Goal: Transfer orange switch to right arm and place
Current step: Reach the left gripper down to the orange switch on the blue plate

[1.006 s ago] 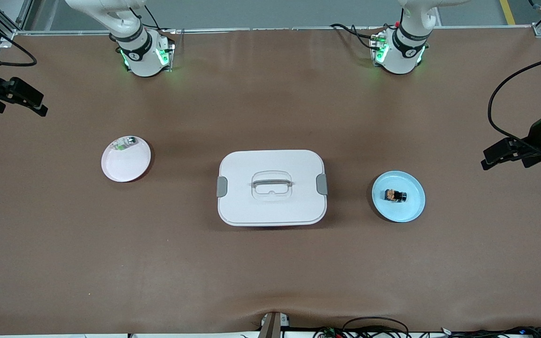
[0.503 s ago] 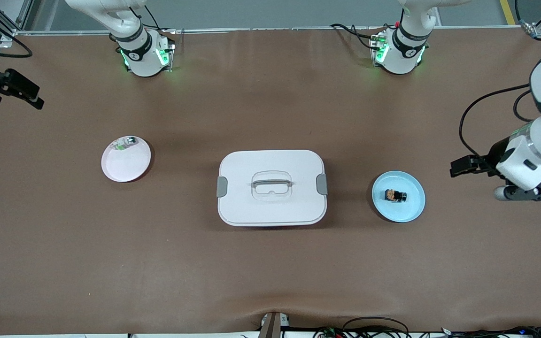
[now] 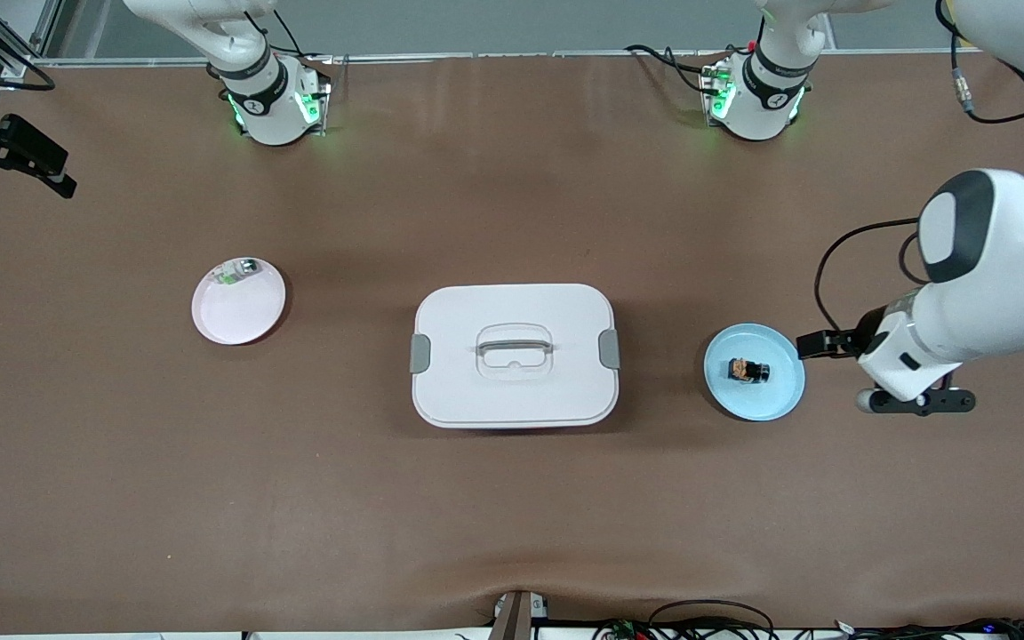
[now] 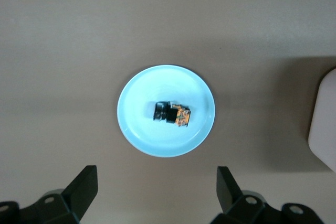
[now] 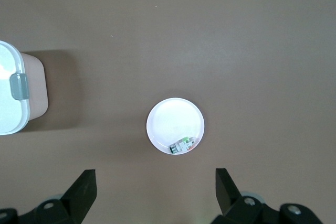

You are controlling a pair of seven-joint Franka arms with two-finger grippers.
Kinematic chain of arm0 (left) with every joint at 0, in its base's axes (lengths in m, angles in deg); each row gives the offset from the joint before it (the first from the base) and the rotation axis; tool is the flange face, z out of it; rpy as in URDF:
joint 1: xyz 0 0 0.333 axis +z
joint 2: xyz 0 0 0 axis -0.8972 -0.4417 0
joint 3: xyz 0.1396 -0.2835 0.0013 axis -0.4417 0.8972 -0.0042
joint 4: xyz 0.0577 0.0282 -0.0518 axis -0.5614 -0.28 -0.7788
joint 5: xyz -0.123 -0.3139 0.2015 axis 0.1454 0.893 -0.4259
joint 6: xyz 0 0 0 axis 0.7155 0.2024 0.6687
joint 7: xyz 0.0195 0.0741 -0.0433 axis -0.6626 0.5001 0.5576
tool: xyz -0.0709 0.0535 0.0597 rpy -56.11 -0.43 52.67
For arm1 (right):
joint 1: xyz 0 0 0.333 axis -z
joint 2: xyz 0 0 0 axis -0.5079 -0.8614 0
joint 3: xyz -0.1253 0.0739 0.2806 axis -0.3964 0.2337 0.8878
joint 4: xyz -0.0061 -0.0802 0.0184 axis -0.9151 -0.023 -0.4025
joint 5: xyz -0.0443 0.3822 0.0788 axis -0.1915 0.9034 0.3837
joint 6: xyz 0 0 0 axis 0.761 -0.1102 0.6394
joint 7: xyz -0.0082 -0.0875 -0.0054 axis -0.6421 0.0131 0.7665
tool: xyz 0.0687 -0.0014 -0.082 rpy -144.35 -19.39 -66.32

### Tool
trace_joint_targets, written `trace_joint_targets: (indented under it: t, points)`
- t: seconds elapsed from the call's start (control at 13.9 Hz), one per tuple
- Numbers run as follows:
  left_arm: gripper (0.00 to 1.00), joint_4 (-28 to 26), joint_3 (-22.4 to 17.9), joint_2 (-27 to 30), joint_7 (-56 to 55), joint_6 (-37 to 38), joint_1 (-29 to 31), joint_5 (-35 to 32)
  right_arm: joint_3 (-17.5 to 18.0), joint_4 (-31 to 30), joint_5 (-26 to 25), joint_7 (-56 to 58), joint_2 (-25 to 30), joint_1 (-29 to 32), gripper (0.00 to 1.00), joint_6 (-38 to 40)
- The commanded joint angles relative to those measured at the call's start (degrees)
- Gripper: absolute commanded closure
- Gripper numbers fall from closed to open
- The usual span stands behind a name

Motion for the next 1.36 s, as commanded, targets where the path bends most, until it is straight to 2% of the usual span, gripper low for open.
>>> trace_joint_targets:
  t: [0.0,0.29,0.5,0.72,1.29]
  points:
    - [0.0,-4.36,0.24,-0.36,-0.41,-4.81,-0.12,0.83,0.0,-1.58,0.22,0.68,0.69,0.08,0.0,-0.85]
    - [0.0,-6.21,0.15,-2.21,-0.32,-7.02,-0.91,0.04,-0.09,-1.76,0.22,0.68,0.69,0.16,0.0,-0.5]
    - [0.0,-10.68,0.06,-2.48,-0.06,-13.33,-1.18,-0.49,-0.09,-2.37,0.22,0.77,0.69,0.08,0.0,-0.5]
    - [0.0,-13.59,0.06,-3.62,-0.15,-15.72,-2.5,-4.97,-0.09,-2.64,0.22,0.68,0.69,0.43,0.0,-0.68]
    - [0.0,-13.25,0.06,-8.98,-0.41,-21.43,-3.02,-8.31,-0.18,-0.01,0.31,0.15,-0.71,2.27,0.0,-0.33]
